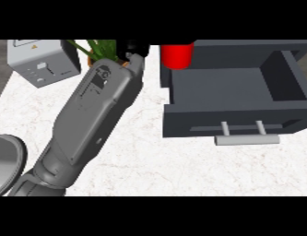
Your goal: Pick up the can, place it into the drawer and close the drawer
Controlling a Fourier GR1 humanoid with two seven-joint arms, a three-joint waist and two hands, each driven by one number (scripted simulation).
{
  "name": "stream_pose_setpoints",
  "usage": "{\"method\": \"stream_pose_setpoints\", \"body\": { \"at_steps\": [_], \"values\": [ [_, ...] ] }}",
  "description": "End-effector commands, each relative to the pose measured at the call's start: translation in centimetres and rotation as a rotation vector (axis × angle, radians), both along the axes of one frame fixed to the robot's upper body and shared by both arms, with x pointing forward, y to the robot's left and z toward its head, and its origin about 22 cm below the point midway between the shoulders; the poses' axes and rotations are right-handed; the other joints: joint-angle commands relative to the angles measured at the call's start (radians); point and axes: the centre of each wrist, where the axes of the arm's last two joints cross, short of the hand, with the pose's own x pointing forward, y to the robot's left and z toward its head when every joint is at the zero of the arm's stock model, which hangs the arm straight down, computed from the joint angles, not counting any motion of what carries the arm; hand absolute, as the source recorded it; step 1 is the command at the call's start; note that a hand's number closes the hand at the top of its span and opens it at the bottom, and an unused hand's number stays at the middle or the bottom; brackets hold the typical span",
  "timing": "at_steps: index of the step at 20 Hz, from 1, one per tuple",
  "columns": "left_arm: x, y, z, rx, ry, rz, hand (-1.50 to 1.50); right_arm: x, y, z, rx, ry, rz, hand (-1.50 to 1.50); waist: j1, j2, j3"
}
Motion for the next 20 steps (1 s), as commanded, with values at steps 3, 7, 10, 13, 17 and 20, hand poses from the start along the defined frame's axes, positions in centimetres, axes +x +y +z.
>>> {"method": "stream_pose_setpoints", "body": {
  "at_steps": [3, 7, 10, 13, 17, 20],
  "values": [
    [0.9, -2.7, 2.6, 0.019, 0.024, -0.024, 1.50, 1.5, 1.3, 0.2, -0.016, 0.000, 0.008, -1.50, 0.003, 0.001, 0.000],
    [0.8, -4.0, 0.7, 0.037, 0.006, -0.012, 1.50, 0.4, 0.8, 0.4, -0.018, -0.015, 0.016, -1.50, -0.019, 0.003, 0.000],
    [0.9, -5.1, 1.4, 0.025, 0.041, 0.006, 1.50, 1.0, 1.5, 0.9, -0.014, -0.010, 0.040, -1.50, -0.033, 0.006, 0.001],
    [1.0, -5.5, 1.2, 0.038, 0.030, 0.008, 1.50, 1.8, 0.5, 1.7, -0.014, -0.016, 0.014, -1.50, -0.027, 0.006, 0.000],
    [1.2, -6.0, 0.9, 0.066, 0.067, 0.008, 1.50, 0.8, 1.0, 0.9, -0.024, -0.007, 0.016, -1.50, -0.024, 0.003, 0.001],
    [1.5, -6.2, 0.4, 0.087, 0.051, 0.033, 1.50, 1.0, -0.4, 0.7, -0.013, -0.028, 0.025, -1.50, -0.044, 0.008, 0.001]
  ]
}}
